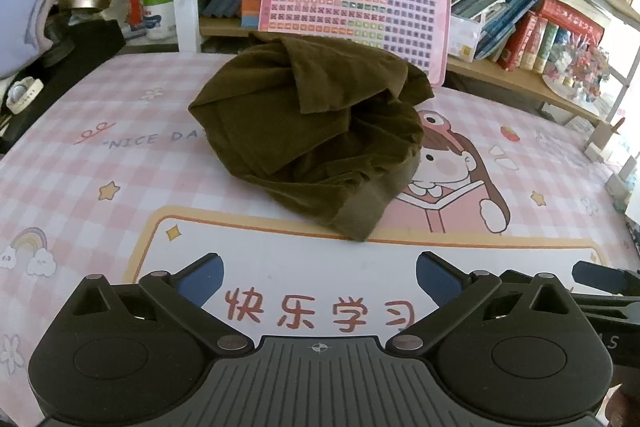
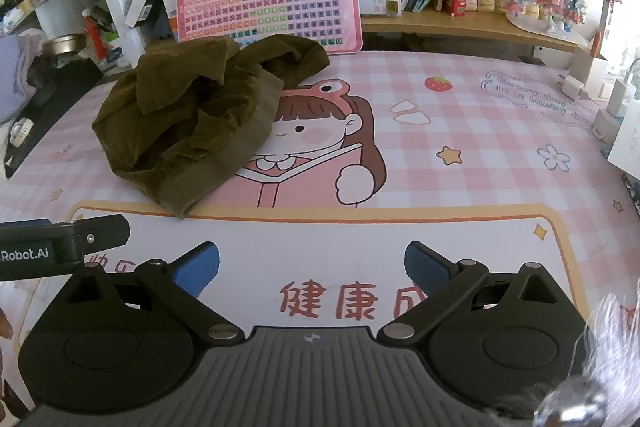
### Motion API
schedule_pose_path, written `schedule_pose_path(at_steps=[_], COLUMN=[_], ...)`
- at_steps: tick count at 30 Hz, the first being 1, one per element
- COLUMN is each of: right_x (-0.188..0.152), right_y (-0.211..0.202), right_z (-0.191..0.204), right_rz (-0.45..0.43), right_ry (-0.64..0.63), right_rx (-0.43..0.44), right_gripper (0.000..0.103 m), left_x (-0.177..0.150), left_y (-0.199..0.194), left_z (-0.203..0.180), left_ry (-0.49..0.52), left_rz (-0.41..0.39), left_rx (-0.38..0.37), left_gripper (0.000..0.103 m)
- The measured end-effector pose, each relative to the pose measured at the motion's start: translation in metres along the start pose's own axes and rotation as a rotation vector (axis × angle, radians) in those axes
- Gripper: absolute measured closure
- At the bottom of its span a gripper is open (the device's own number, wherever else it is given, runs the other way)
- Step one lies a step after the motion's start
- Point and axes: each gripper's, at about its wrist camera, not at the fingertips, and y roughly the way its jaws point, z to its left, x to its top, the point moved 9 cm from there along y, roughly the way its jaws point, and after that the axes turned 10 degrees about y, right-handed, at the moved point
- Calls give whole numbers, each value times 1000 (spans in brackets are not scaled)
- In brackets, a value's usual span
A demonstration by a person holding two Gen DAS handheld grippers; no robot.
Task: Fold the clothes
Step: 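Move both grippers toward the brown garment and close on its edges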
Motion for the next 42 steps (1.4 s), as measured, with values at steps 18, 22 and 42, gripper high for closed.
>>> schedule_pose_path(at_steps=[18,22,42], right_x=[7,14,26], right_y=[-2,0,8], right_z=[-39,-43,-41], right_rz=[15,17,-16], right_ry=[146,207,372], right_rx=[22,37,60], right_gripper=[3,3,5], left_x=[-1,9,35], left_y=[20,26,77], left_z=[-28,-24,-33], left_ry=[25,38,341], left_rz=[105,95,48], left_rx=[-13,6,32], left_gripper=[0,0,5])
